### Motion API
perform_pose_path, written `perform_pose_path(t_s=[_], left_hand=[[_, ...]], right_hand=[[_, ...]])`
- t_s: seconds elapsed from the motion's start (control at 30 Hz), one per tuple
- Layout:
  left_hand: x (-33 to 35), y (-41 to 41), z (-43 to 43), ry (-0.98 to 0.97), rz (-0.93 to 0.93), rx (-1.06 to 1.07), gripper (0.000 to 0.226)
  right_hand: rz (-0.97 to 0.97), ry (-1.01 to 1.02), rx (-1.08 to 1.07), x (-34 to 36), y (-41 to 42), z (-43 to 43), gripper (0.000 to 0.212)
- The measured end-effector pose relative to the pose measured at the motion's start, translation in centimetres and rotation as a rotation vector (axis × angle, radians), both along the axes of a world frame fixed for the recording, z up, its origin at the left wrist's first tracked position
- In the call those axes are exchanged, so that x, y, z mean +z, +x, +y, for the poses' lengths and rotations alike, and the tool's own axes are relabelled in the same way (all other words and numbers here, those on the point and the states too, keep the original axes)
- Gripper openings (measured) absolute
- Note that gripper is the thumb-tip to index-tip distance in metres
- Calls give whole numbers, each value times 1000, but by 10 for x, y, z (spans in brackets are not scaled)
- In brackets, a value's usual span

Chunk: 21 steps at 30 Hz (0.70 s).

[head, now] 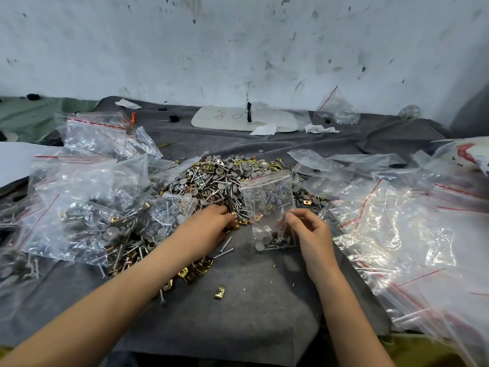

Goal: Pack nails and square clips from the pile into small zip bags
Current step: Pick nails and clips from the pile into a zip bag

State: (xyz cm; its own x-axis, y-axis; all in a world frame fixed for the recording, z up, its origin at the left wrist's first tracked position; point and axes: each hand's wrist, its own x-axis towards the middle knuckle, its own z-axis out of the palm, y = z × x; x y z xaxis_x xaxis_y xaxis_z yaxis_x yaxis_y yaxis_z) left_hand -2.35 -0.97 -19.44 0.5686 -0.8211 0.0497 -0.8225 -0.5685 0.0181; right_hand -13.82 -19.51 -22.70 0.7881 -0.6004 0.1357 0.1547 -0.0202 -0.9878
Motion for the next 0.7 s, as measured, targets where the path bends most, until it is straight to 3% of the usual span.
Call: perform_pose_path(t_s=[0.17,0.43,0.5,0.63,0.7], left_hand=[[6,-1,-3,60,-41,8,15],[5,-2,-3,-25,-24,-40,7],[10,-3,-6,-219,95,-26,2],[38,-5,-15,-883,403,139,18],[59,-7,-19,-1077,509,87,23]], right_hand=[[8,19,-25,0,-2,-1,7],[-20,18,5,2,-1,1,10],[-32,13,17,2,-1,1,12],[-44,-2,38,1,-1,0,11],[-49,4,44,1,-1,0,11]])
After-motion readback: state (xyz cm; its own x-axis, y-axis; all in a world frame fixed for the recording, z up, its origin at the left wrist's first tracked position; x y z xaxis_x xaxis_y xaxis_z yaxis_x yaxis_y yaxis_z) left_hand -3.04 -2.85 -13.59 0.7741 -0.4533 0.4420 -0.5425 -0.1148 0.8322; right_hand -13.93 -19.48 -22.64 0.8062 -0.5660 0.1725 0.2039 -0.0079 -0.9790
